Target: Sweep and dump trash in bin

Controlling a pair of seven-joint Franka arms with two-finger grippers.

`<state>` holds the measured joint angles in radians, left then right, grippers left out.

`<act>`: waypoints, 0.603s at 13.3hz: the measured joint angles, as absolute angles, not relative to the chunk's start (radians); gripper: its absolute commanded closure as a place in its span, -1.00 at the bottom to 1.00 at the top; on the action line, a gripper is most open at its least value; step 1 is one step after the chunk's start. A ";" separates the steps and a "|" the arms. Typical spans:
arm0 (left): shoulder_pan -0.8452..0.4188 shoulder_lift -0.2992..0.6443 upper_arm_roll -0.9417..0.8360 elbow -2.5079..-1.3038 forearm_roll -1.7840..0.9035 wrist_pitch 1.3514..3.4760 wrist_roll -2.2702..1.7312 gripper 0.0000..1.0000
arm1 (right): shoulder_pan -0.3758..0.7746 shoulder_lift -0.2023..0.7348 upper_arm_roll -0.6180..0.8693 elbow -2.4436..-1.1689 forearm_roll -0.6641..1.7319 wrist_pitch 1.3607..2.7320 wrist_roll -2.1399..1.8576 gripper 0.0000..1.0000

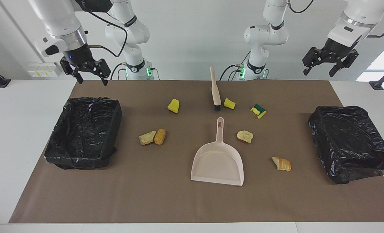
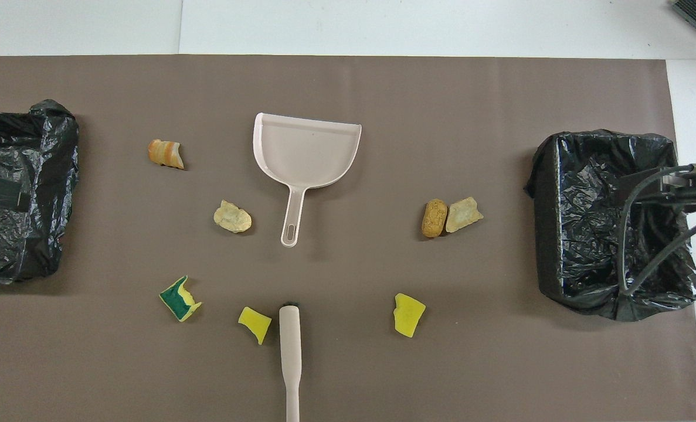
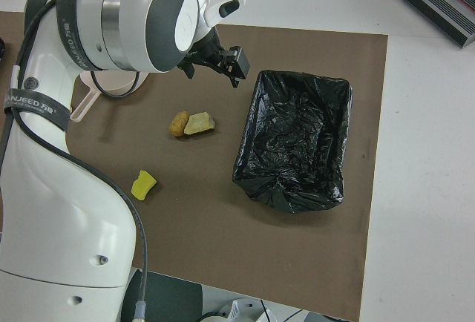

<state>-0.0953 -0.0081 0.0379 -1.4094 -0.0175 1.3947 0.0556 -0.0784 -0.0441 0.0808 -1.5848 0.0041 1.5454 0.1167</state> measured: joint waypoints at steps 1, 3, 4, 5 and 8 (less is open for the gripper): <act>-0.095 -0.008 0.038 -1.409 -0.017 1.395 0.056 -1.00 | -0.078 -0.044 0.081 -1.585 0.004 1.542 0.117 -1.00; -0.095 -0.008 0.038 -1.409 -0.017 1.395 0.056 -1.00 | -0.076 -0.044 0.082 -1.585 0.006 1.535 0.117 -1.00; -0.095 -0.008 0.038 -1.410 -0.017 1.394 0.056 -1.00 | -0.075 -0.044 0.085 -1.585 0.006 1.531 0.117 -1.00; -0.095 -0.008 0.038 -1.411 -0.017 1.394 0.056 -1.00 | -0.073 -0.042 0.090 -1.585 0.008 1.530 0.117 -1.00; -0.095 -0.008 0.038 -1.414 -0.017 1.394 0.056 -1.00 | -0.070 -0.008 0.135 -1.586 0.012 1.529 0.117 -1.00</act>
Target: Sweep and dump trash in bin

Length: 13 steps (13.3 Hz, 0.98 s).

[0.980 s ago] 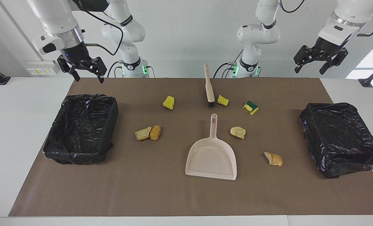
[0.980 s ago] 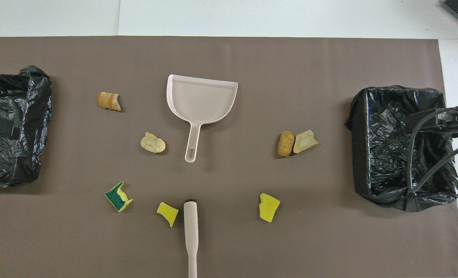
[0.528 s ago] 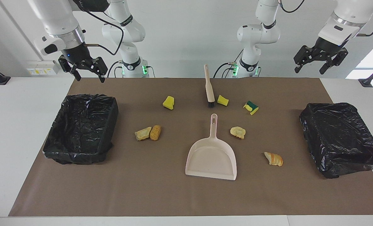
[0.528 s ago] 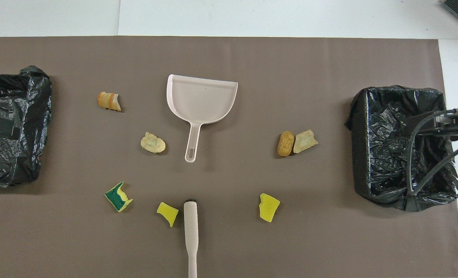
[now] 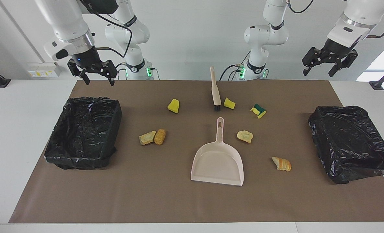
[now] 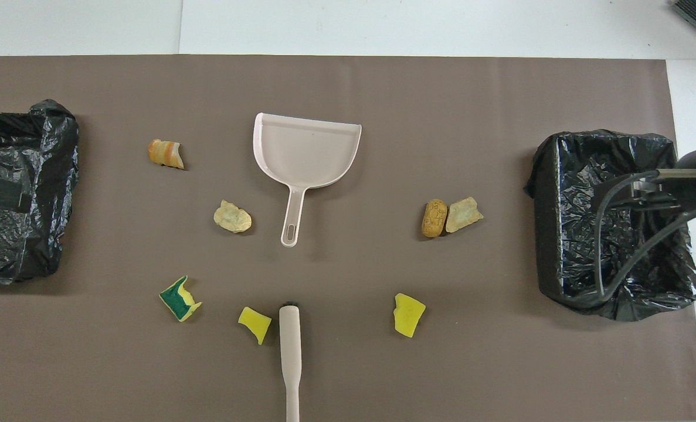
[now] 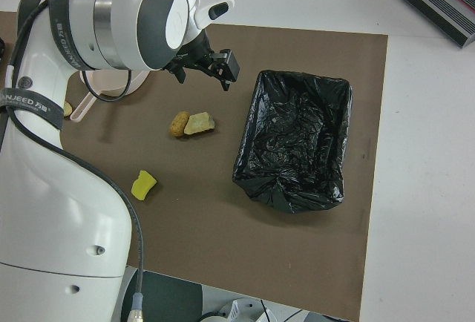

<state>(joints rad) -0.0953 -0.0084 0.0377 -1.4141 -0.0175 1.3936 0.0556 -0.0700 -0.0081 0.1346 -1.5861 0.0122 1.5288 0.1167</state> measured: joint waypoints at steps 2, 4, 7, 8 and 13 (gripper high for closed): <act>-0.095 -0.009 0.037 -1.415 -0.017 1.394 0.056 -1.00 | -0.056 0.039 0.165 -1.583 0.013 1.534 0.118 -1.00; -0.097 -0.010 0.034 -1.417 -0.017 1.393 0.056 -1.00 | -0.029 0.103 0.191 -1.562 0.013 1.560 0.160 -1.00; -0.099 -0.014 0.022 -1.422 -0.017 1.393 0.055 -1.00 | 0.038 0.197 0.202 -1.527 0.013 1.632 0.259 -1.00; -0.099 -0.020 0.011 -1.432 -0.018 1.392 0.055 -1.00 | 0.062 0.226 0.203 -1.522 0.013 1.663 0.288 -1.00; -0.103 -0.168 -0.149 -1.670 -0.044 1.405 -0.098 -1.00 | 0.149 0.333 0.204 -1.517 0.013 1.798 0.432 -1.00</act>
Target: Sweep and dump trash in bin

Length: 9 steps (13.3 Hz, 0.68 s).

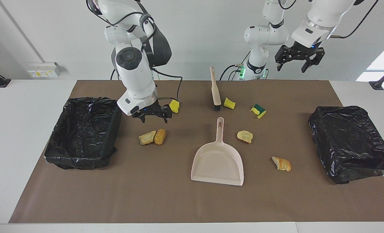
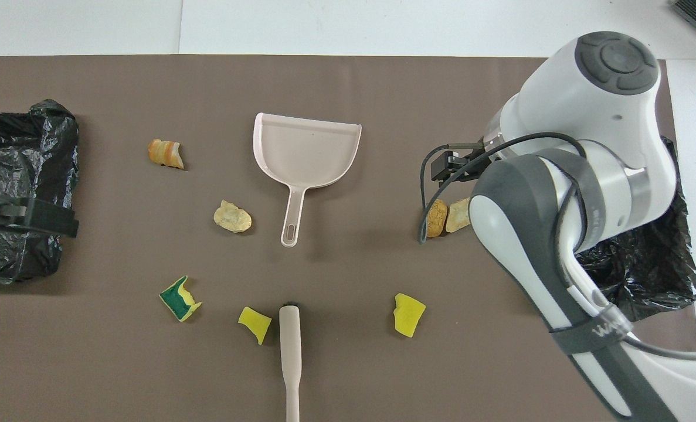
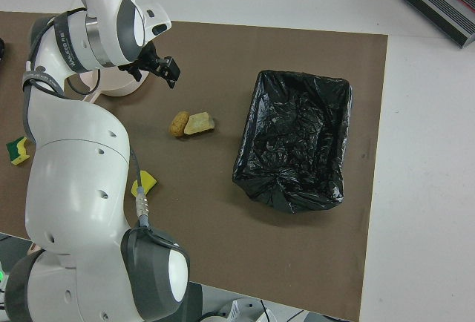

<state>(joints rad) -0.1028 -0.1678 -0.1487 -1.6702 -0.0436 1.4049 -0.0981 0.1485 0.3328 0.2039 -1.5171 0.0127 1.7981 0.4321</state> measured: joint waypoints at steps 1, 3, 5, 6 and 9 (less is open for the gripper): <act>-0.104 -0.216 -0.184 -1.745 -0.069 1.427 -0.132 -1.00 | 0.165 0.351 0.204 -1.517 0.013 1.821 0.467 -1.00; -0.109 -0.310 -0.248 -1.891 -0.132 1.460 -0.192 -1.00 | 0.208 0.389 0.204 -1.516 0.013 1.879 0.549 -1.00; -0.116 -0.378 -0.342 -2.019 -0.170 1.493 -0.276 -1.00 | 0.258 0.426 0.205 -1.514 0.013 1.934 0.646 -1.00; -0.125 -0.400 -0.391 -2.076 -0.203 1.526 -0.338 -1.00 | 0.283 0.442 0.205 -1.513 0.013 1.960 0.689 -1.00; -0.196 -0.449 -0.460 -2.252 -0.274 1.679 -0.445 -1.00 | 0.350 0.488 0.204 -1.511 0.012 2.043 0.830 -1.00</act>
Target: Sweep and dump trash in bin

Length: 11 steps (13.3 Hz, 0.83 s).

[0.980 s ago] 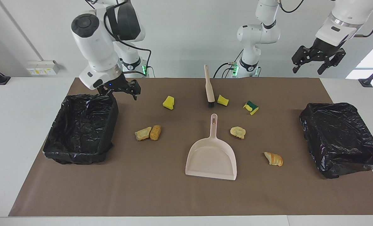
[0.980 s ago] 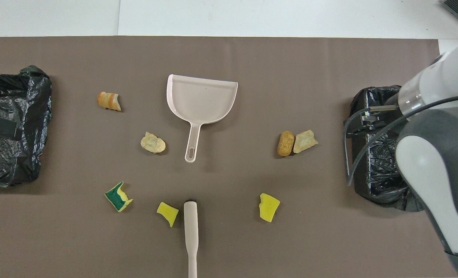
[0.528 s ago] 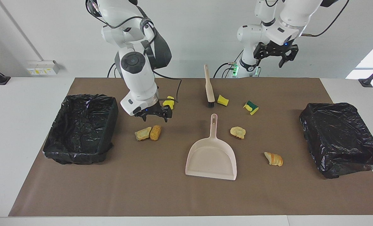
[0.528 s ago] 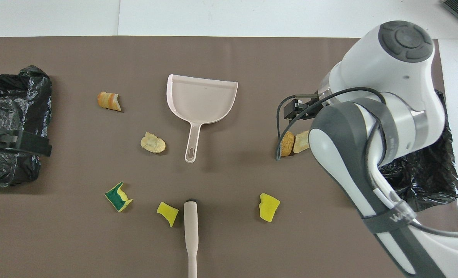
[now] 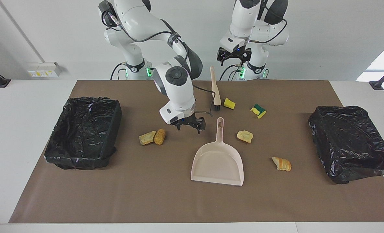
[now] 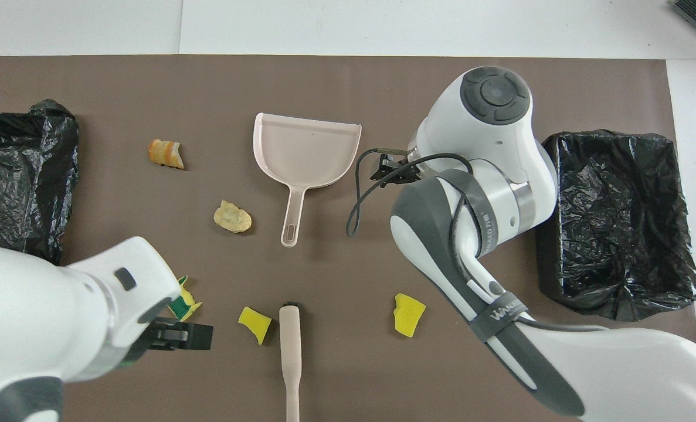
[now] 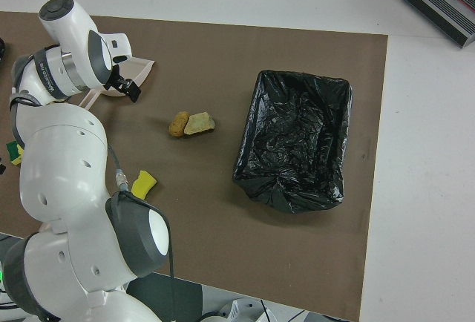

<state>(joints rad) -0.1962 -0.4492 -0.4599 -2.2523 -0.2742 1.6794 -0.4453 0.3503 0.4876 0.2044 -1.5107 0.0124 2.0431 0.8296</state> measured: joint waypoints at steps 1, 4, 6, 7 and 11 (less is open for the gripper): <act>-0.223 -0.458 -0.461 -2.303 -0.279 1.722 -0.456 -1.00 | 0.371 0.499 0.204 -1.509 0.012 2.063 0.873 -1.00; -0.253 -0.460 -0.530 -2.437 -0.286 1.876 -0.501 -1.00 | 0.413 0.513 0.202 -1.506 -0.010 2.077 0.934 -1.00; -0.254 -0.457 -0.609 -2.517 -0.327 1.970 -0.535 -1.00 | 0.417 0.513 0.202 -1.505 -0.018 2.083 0.937 -1.00; -0.255 -0.457 -0.636 -2.548 -0.361 1.996 -0.540 -1.00 | 0.416 0.513 0.201 -1.504 -0.018 2.100 0.937 -1.00; -0.255 -0.457 -0.687 -2.608 -0.427 2.038 -0.542 -1.00 | 0.413 0.513 0.199 -1.504 -0.018 2.114 0.937 -1.00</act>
